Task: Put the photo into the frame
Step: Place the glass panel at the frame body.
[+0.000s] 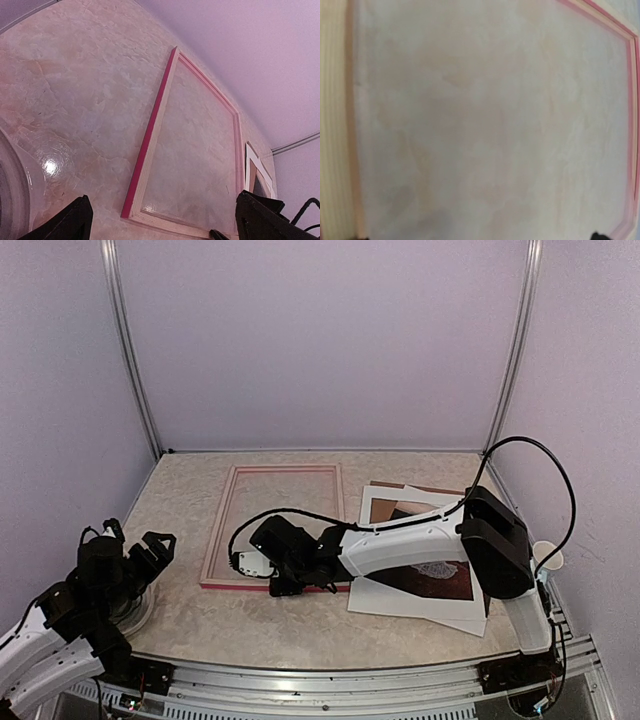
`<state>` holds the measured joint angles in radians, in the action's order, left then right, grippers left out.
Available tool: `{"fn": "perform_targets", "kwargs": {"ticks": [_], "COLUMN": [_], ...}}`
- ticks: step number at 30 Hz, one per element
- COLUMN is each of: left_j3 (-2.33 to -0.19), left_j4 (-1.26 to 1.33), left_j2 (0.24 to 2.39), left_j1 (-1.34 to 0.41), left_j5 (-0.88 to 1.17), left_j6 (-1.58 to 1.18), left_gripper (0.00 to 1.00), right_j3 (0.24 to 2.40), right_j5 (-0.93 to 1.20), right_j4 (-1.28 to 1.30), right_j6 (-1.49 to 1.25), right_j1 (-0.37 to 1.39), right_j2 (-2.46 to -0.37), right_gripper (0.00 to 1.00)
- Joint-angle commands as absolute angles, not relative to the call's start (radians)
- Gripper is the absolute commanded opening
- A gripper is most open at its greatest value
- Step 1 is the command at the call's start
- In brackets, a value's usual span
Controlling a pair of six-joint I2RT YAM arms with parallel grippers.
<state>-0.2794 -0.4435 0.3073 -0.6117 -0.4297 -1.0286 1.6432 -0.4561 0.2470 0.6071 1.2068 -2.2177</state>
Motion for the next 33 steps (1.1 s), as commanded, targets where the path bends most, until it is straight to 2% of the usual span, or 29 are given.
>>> {"fn": "perform_targets", "kwargs": {"ticks": [1, 27, 33], "left_j3": [-0.277, -0.293, -0.293], "left_j4": [-0.447, -0.454, -0.454], "left_j2": [0.303, 0.305, 0.302], "left_j1": [-0.607, -0.607, -0.607], "left_j5": [-0.428, -0.421, -0.421], "left_j6": [-1.029, -1.034, -1.034], "left_gripper": [0.99, 0.99, 0.99], "right_j3": [1.675, 1.832, 1.79], "right_j5": [-0.411, -0.296, -0.363], "right_j4": [0.269, 0.48, 0.448], "right_j6": [0.578, 0.518, 0.484], "right_j1": [1.198, 1.207, 1.206], "right_j2": [-2.204, -2.237, -2.196], "right_gripper": [0.96, 0.99, 0.99]}}
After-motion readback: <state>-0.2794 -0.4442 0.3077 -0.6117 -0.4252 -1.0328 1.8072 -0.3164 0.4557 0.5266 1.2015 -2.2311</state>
